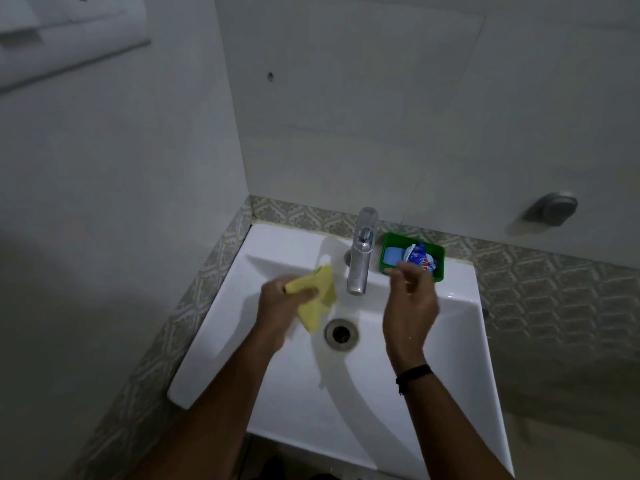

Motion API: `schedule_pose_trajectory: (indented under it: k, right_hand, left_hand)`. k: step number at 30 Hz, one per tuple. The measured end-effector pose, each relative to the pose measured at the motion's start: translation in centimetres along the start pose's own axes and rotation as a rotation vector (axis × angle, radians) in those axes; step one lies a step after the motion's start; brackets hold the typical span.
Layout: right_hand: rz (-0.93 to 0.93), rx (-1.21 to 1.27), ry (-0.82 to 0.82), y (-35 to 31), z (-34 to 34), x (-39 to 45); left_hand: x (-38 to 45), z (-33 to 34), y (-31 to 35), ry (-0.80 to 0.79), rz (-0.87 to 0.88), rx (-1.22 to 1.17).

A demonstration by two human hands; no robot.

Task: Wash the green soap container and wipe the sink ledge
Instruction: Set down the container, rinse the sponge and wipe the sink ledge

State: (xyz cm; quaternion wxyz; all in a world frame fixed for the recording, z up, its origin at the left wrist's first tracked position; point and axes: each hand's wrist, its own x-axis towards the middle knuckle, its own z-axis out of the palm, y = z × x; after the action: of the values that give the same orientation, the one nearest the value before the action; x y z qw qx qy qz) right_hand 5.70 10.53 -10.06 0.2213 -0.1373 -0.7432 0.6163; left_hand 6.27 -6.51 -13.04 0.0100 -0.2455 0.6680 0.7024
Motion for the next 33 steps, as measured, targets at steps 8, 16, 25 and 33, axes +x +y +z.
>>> schedule_pose_trajectory:
  k: [8,16,25,33]
  right_hand:
    - [-0.629,-0.452,-0.359,-4.4,4.2,2.1]
    - [-0.719,-0.581,-0.385,-1.6,5.3,2.6]
    - [-0.69,-0.449,-0.367,-1.7,5.6,2.4]
    - [-0.702,-0.456,-0.383,-1.5,5.5,2.5]
  left_hand:
    - [4.5,2.7,2.8,0.012,0.714,0.648]
    - [7.8,0.3,-0.4,0.002,0.833,1.057]
    - [7.3,3.9,-1.3,0.04,0.705,0.799]
    - [11.7,-1.5,-1.6,0.198,0.819,1.224]
